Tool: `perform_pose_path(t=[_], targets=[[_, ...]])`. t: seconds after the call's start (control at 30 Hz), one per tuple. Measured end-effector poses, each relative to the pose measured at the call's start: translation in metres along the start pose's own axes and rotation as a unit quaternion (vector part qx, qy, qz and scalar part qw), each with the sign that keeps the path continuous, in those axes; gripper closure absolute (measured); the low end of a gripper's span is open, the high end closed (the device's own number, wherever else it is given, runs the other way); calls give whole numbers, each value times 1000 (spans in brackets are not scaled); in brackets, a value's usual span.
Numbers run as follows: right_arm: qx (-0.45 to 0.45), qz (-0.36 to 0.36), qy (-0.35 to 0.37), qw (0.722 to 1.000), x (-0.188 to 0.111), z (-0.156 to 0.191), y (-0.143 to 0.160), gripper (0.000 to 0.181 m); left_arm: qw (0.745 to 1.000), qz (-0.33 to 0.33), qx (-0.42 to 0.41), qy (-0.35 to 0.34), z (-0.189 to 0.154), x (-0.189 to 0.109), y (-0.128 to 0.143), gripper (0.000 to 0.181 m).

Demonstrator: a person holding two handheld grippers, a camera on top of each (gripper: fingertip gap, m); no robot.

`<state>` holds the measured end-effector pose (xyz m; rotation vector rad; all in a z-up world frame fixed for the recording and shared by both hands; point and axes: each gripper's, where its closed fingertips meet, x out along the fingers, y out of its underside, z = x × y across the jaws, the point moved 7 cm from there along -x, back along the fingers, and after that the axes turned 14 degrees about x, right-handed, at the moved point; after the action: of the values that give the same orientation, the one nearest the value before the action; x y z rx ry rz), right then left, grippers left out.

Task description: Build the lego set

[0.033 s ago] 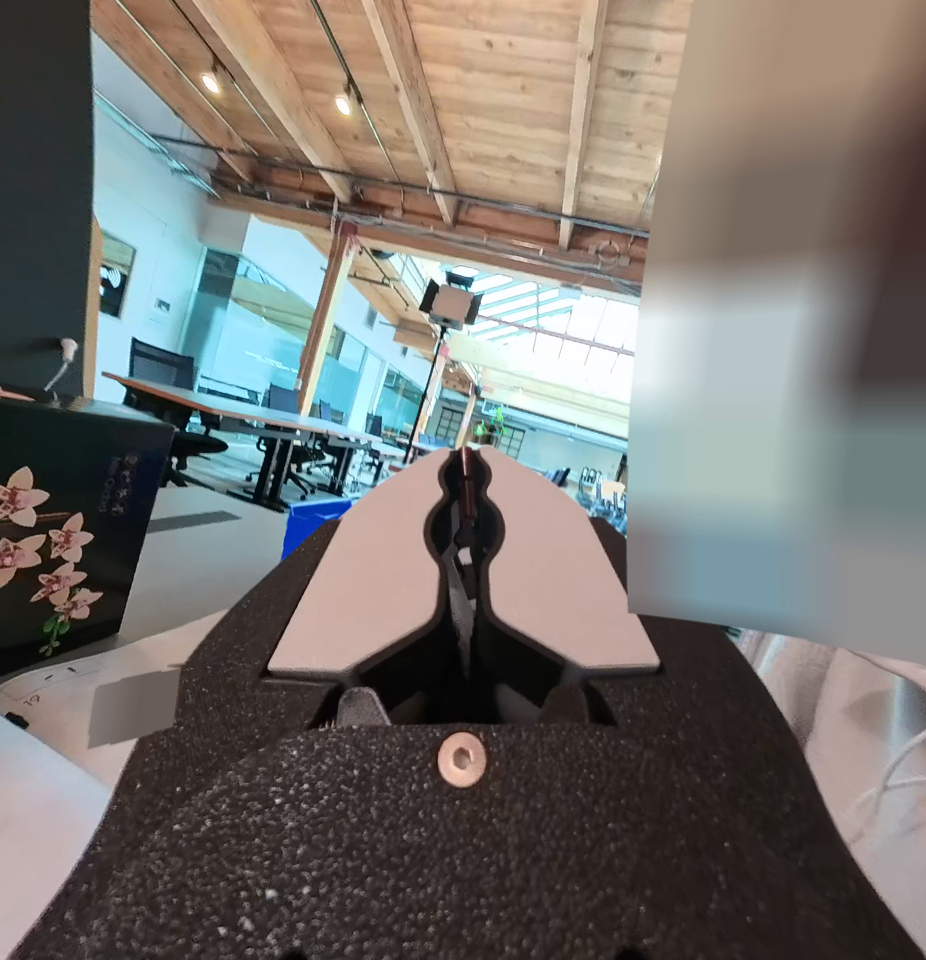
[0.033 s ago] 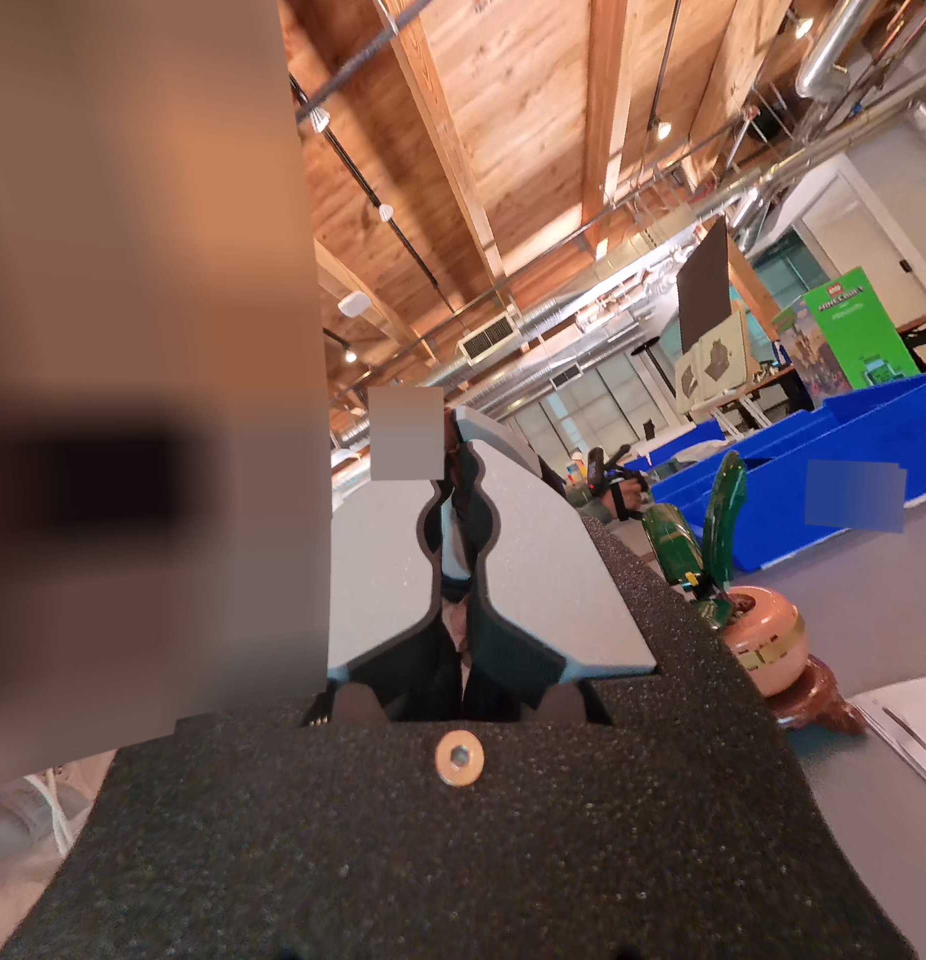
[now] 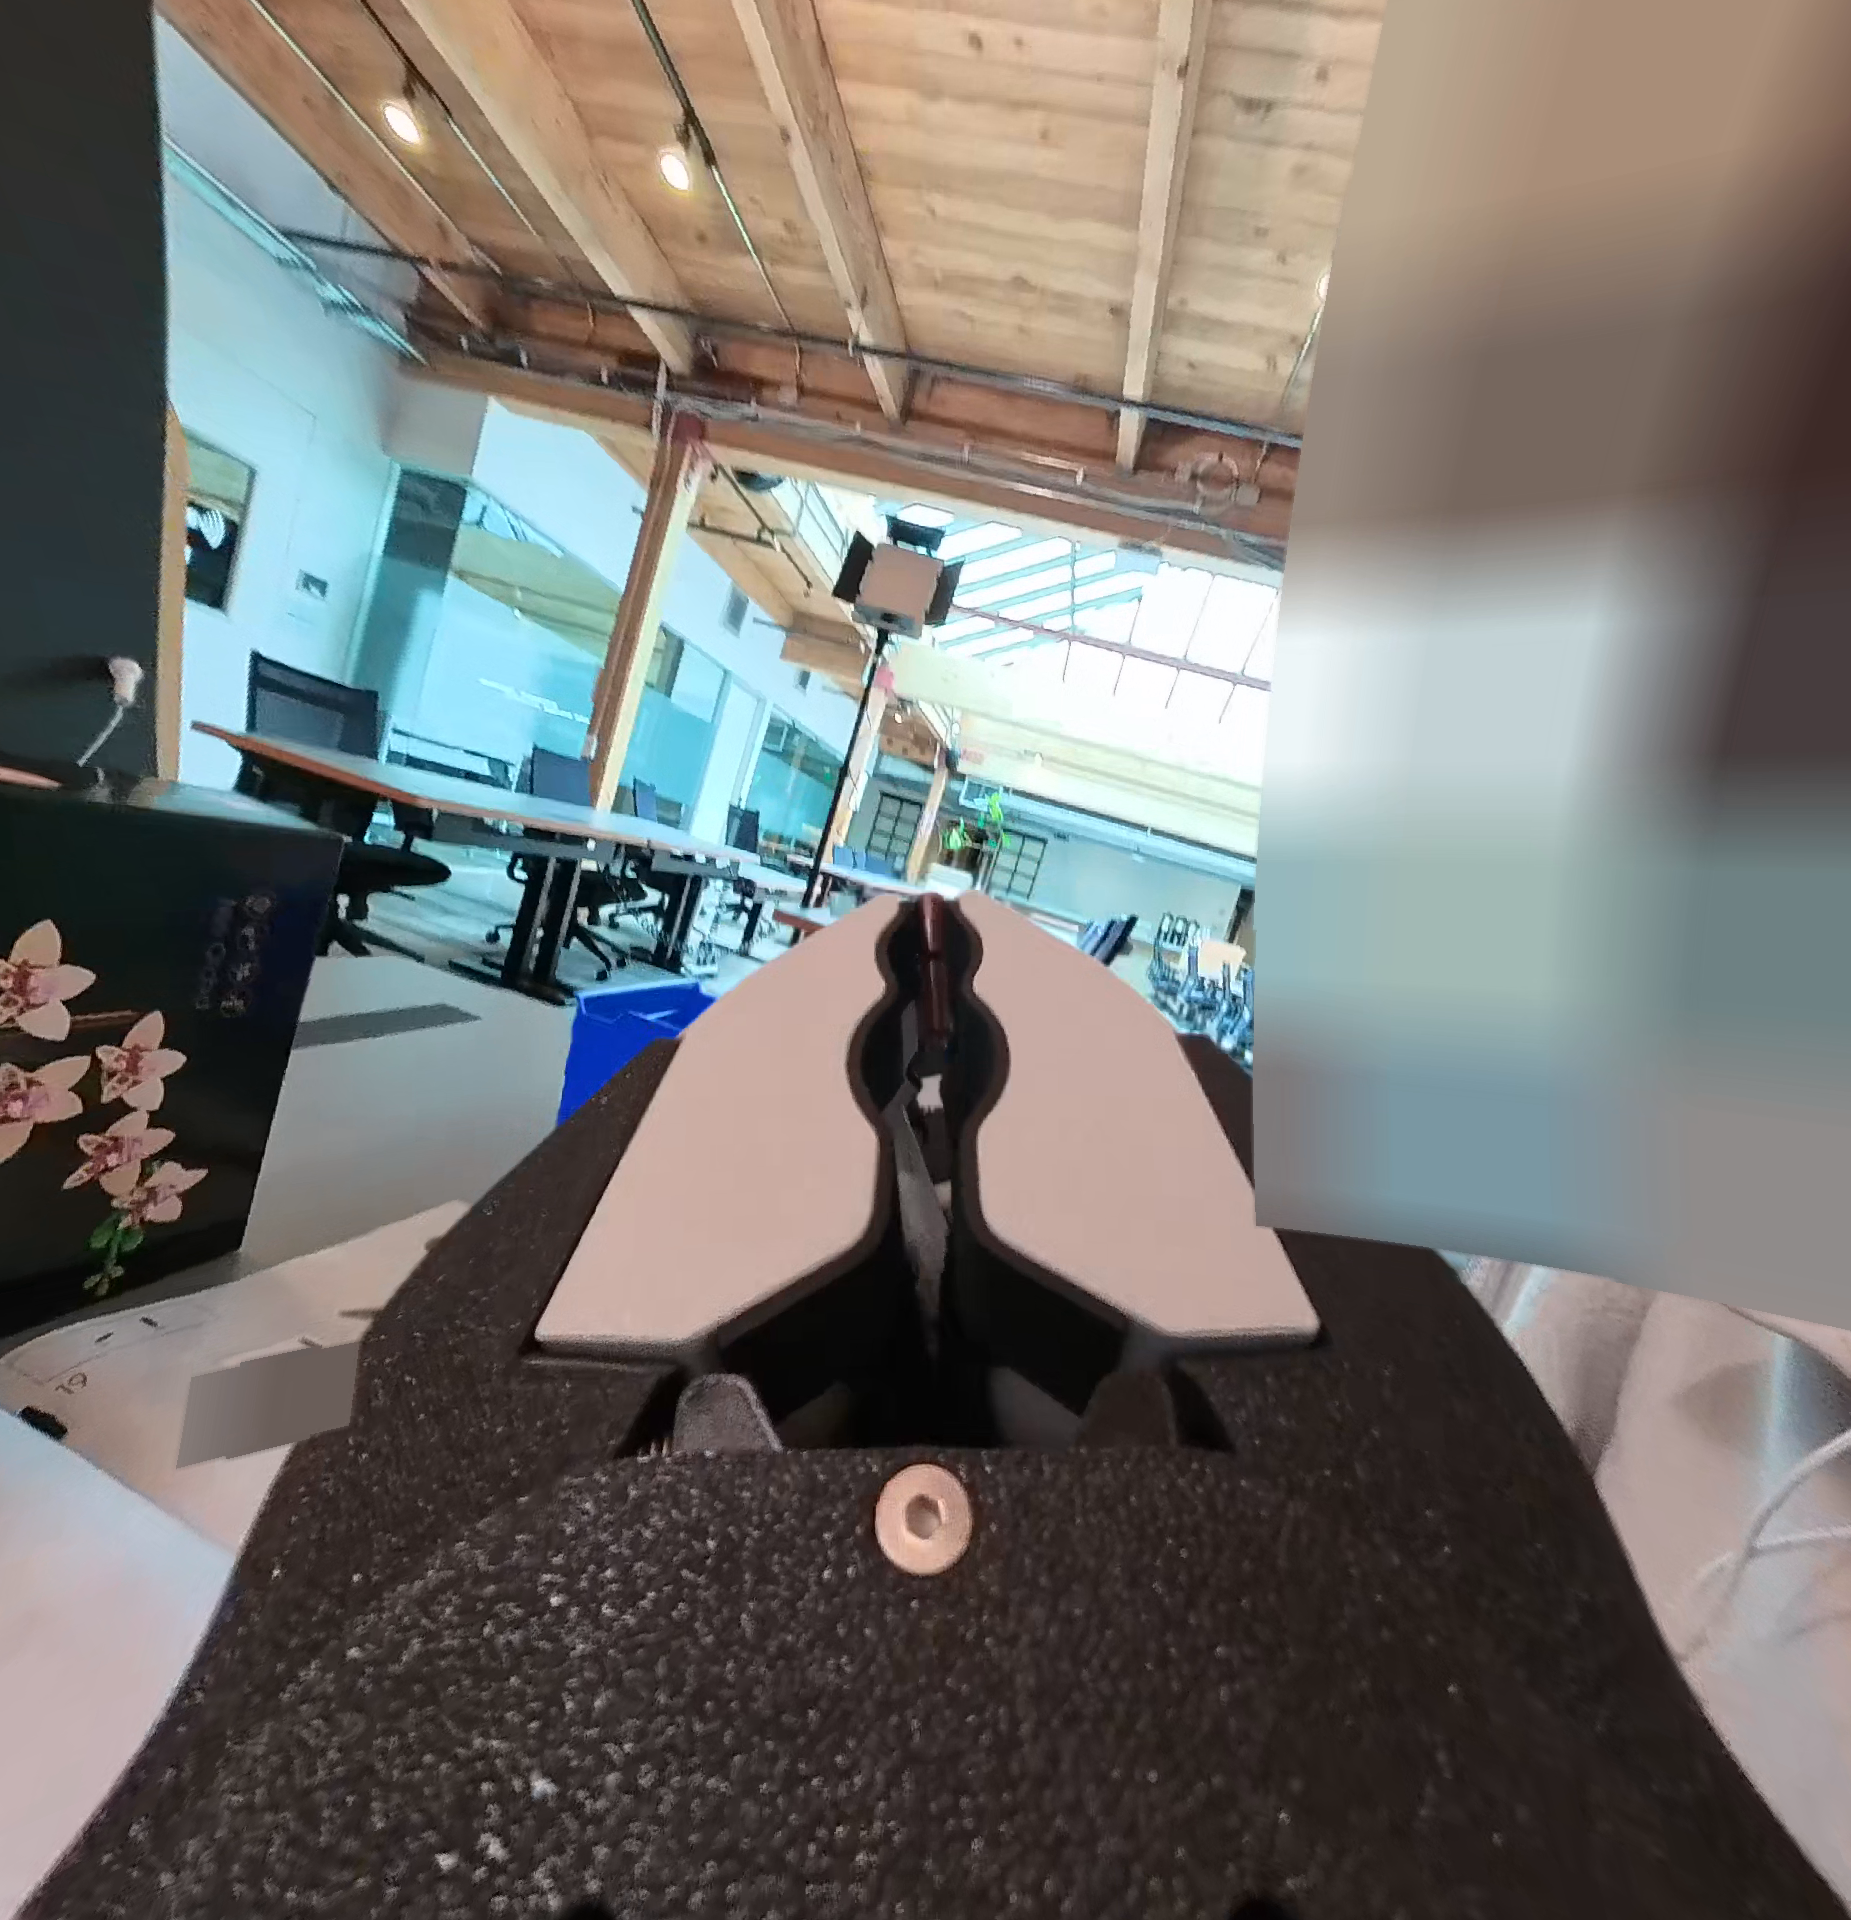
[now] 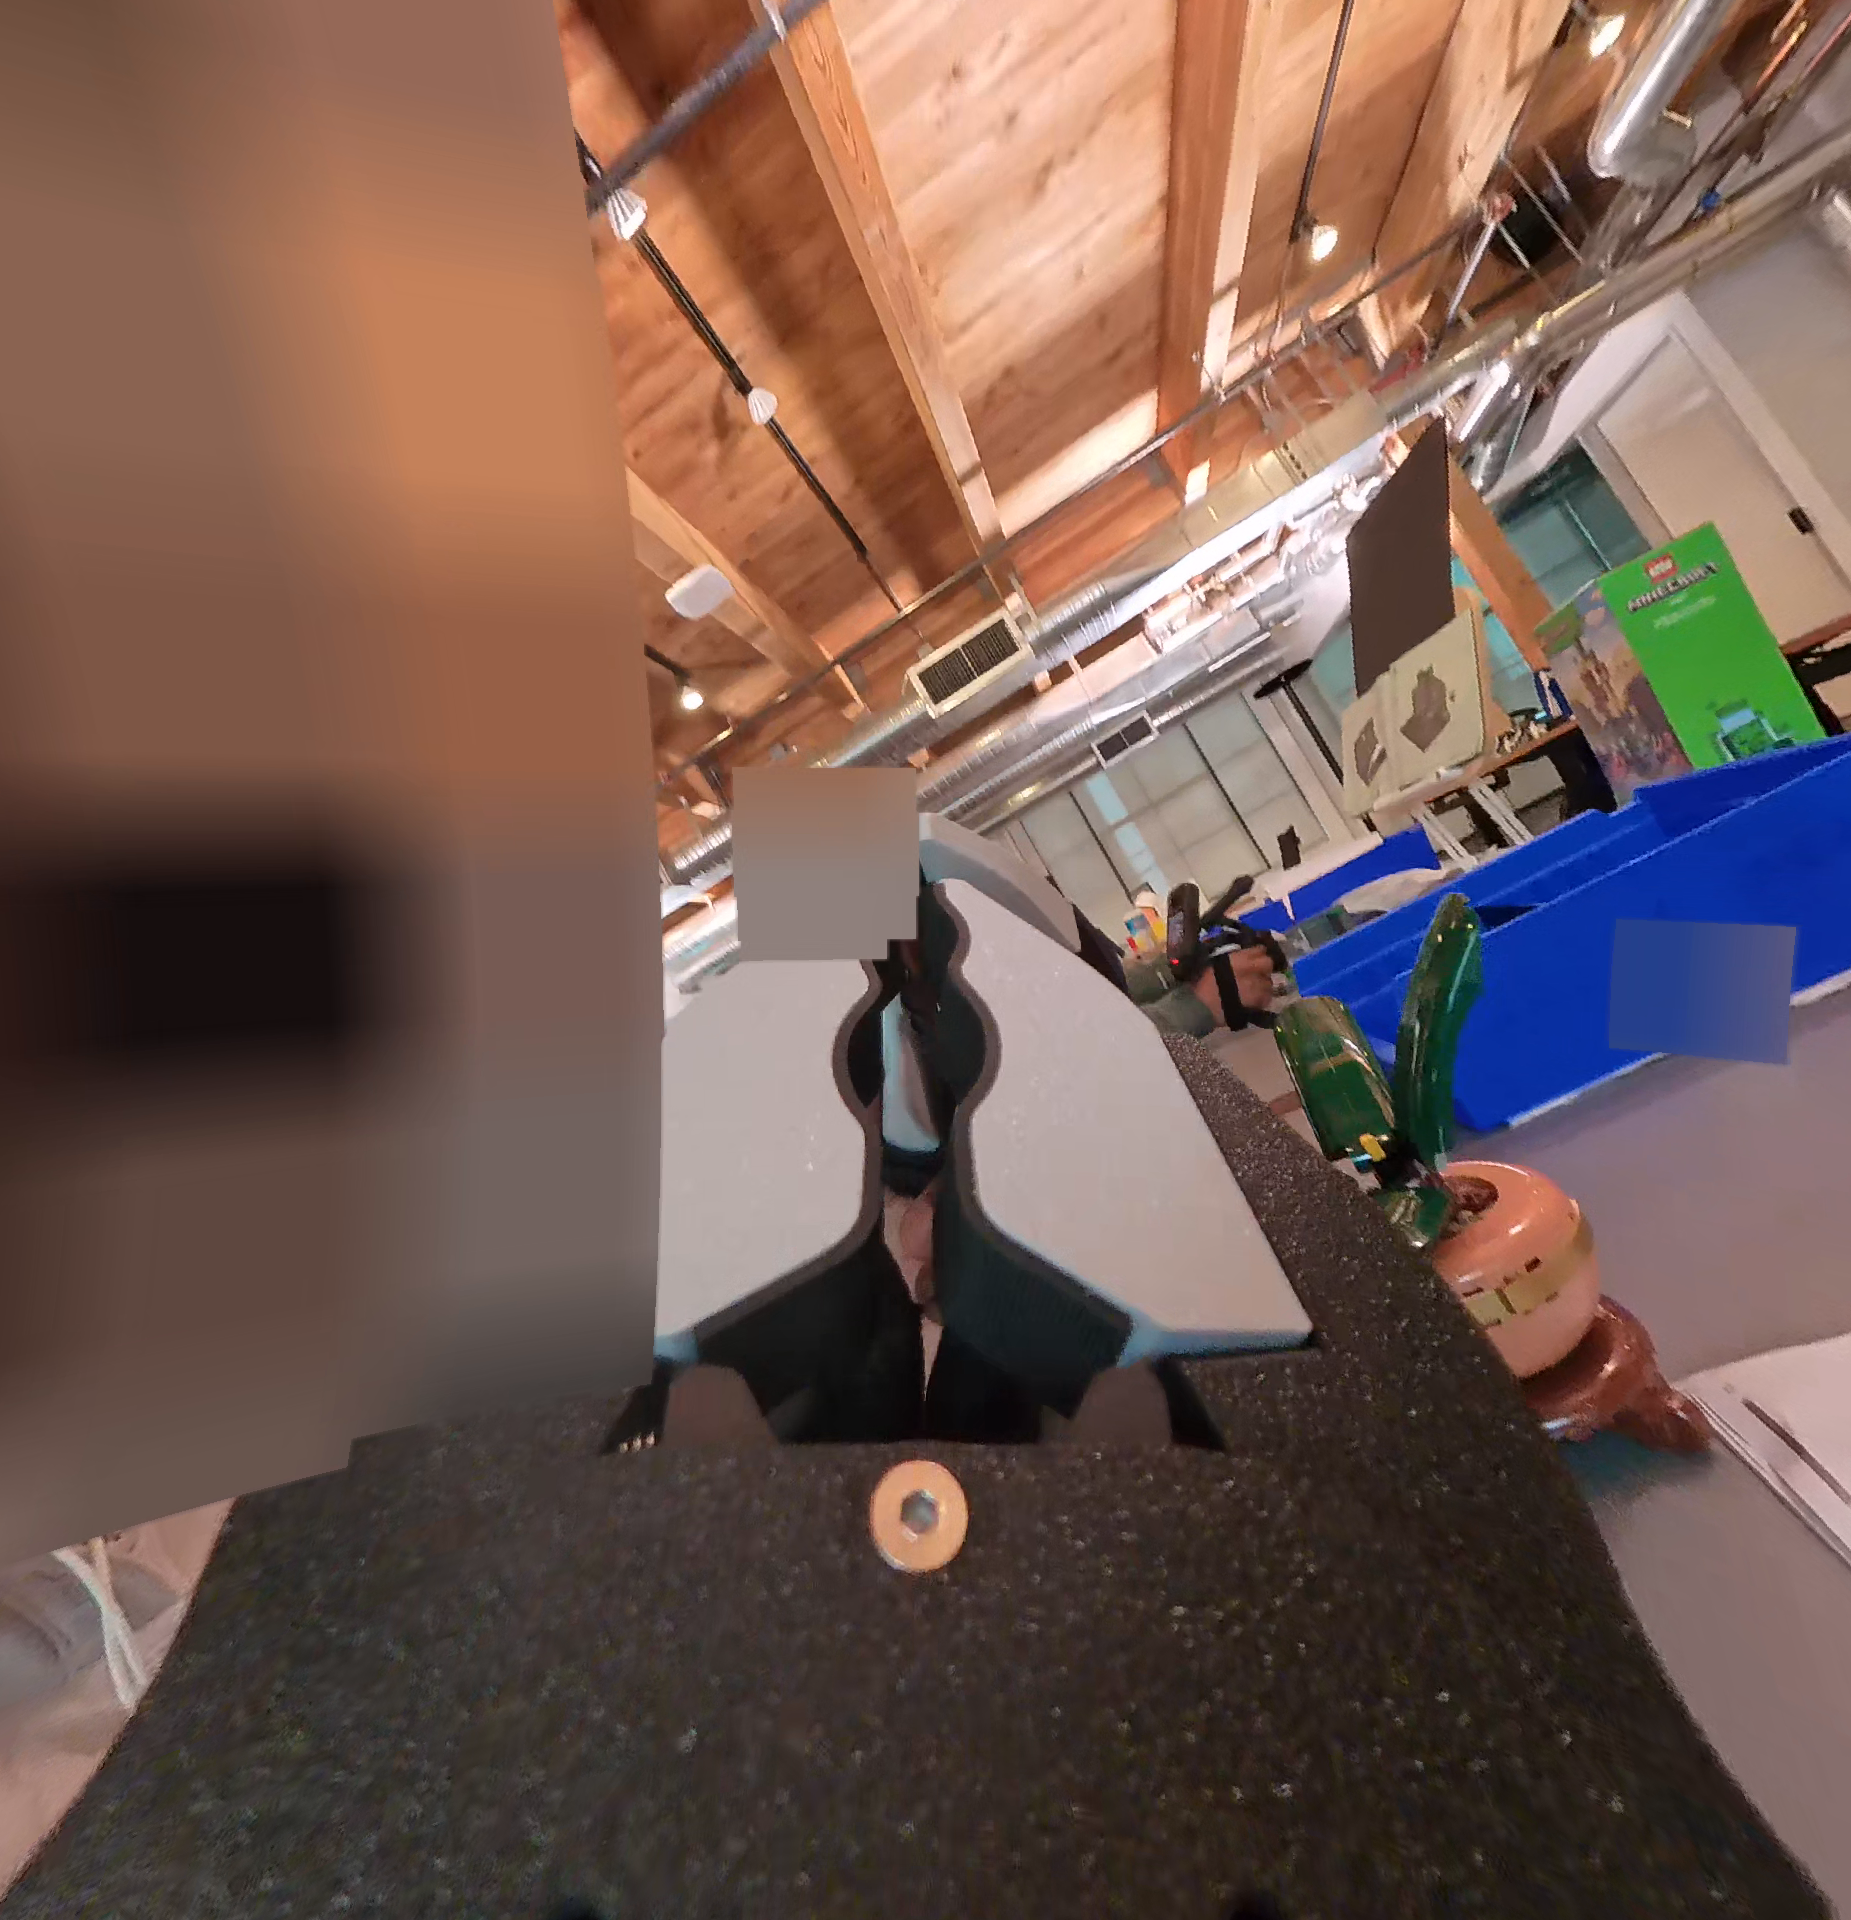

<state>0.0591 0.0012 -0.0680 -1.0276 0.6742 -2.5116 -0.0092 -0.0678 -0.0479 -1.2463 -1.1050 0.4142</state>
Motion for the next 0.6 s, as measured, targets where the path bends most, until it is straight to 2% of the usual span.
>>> perform_pose_path(t=[0.33, 0.6], targets=[[-25, 23, 24, 999, -2, -1, 1, 179, 999, 48, -1, 5, 1, -3, 0, 178], [-31, 35, 31, 998, -1, -2, 2, 179, 999, 49, -2, 2, 2, -8, -2, 178]])
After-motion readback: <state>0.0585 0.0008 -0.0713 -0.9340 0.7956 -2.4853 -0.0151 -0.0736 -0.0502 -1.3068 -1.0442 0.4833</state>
